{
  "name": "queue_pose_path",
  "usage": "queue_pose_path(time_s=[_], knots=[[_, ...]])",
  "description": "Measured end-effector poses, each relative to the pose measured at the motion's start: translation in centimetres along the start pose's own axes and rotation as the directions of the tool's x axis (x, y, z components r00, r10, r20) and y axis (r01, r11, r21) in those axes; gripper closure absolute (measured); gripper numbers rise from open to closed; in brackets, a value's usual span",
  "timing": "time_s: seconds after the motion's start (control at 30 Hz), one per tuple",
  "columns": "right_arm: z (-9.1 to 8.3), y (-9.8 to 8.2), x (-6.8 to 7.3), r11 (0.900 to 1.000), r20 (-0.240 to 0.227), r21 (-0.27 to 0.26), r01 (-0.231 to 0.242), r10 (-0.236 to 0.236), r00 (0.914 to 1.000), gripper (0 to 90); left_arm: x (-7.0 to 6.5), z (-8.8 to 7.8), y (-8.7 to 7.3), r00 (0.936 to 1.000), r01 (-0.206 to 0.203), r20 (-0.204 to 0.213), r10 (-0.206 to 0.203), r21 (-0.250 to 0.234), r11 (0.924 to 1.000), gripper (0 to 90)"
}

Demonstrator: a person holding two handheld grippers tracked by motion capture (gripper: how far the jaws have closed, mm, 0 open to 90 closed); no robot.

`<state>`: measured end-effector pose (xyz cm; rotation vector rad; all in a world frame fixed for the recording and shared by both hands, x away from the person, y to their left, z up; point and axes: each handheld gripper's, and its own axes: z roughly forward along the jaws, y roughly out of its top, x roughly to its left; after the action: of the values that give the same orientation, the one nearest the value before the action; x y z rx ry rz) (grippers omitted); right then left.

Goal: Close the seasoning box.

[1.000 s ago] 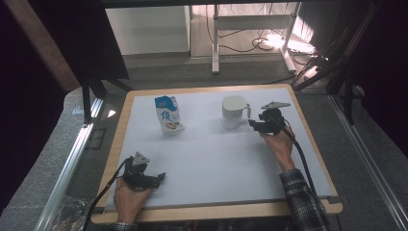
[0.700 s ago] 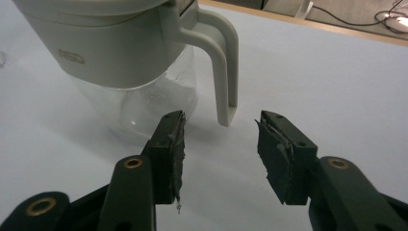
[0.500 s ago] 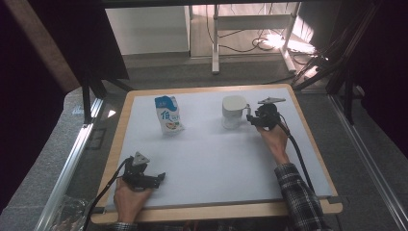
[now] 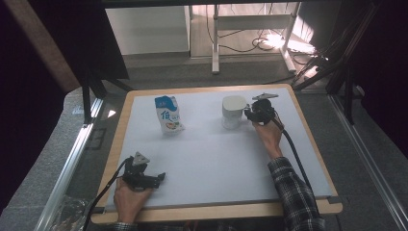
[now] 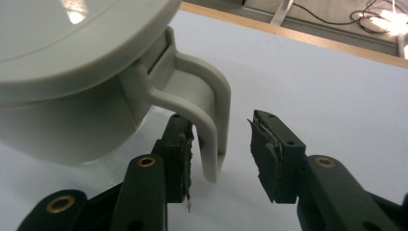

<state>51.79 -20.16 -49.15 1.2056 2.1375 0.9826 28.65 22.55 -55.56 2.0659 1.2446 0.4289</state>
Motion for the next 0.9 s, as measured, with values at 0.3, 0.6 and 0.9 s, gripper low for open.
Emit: queue_pose_path(time_s=[0.3,0.6,0.9], knots=[[0.59,0.08,0.01,0.998,-0.02,-0.017,-0.054,0.054,0.9983,70.3,0.0,0.0,0.0,1.0,0.0,0.0,0.0,0.0,1.0,2.0],[0.75,0.18,0.72,0.996,0.025,-0.041,-0.079,0.08,0.9965,80.0,0.0,0.0,0.0,1.0,0.0,0.0,0.0,0.0,1.0,2.0],[0.43,0.15,0.52,0.994,0.002,-0.026,-0.108,0.108,0.9941,80.4,0.0,0.0,0.0,1.0,0.0,0.0,0.0,0.0,1.0,2.0]])
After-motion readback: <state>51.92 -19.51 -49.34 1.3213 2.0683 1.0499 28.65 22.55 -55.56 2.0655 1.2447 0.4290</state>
